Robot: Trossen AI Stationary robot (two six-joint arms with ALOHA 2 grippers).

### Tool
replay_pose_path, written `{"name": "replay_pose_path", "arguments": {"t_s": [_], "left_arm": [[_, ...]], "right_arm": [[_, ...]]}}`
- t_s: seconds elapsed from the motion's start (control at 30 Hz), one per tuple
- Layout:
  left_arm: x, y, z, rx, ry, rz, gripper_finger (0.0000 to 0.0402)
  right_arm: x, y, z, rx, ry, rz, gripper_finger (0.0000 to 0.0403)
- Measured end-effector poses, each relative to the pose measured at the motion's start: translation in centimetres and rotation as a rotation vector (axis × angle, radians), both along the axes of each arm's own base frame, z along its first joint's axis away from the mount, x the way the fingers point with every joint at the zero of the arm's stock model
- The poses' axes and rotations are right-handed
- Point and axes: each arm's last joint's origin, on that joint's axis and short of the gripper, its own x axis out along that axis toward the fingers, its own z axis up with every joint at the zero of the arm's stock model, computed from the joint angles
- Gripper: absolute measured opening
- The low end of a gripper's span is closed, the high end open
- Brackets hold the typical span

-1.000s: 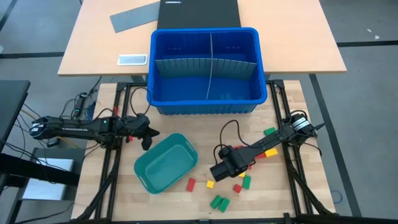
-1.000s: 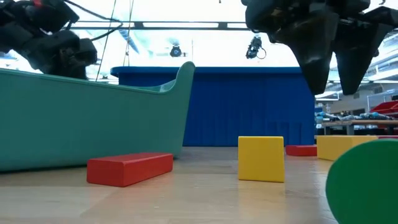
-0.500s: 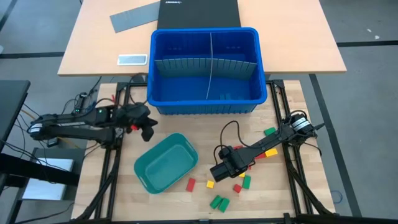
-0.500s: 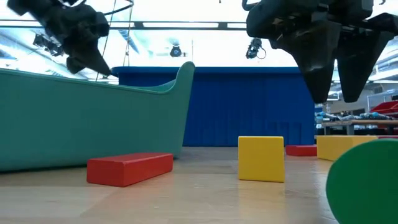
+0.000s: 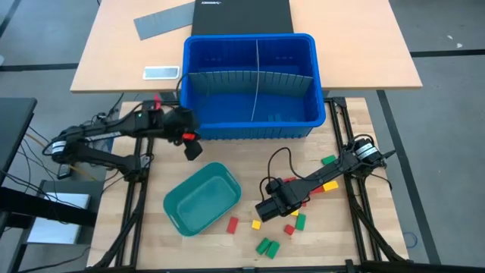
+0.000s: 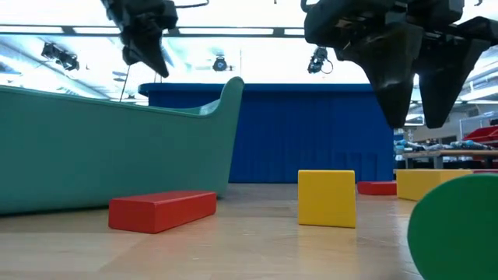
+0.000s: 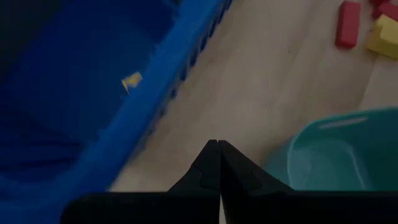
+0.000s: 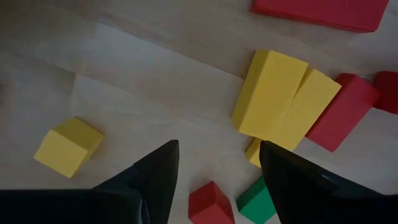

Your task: Sort Items/Unsort Items

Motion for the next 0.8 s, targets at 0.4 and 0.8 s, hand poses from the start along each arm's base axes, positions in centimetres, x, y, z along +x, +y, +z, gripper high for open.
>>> {"name": "replay_pose_path", "arguments": {"t_s": [0.4,0.8], "left_arm": [[-0.3,2.8,0.6,-0.043,0.022,0.044,0.0000],[-0.5,3.1,0.6,-0.056,0.028,0.027,0.0000]], "right_arm": [[-0.1,0.1,0.0,-0.001,0.000,0.013,0.0221],[0.0,0.2,-1.4,0.009,-0.023,0.032,0.0222]]}}
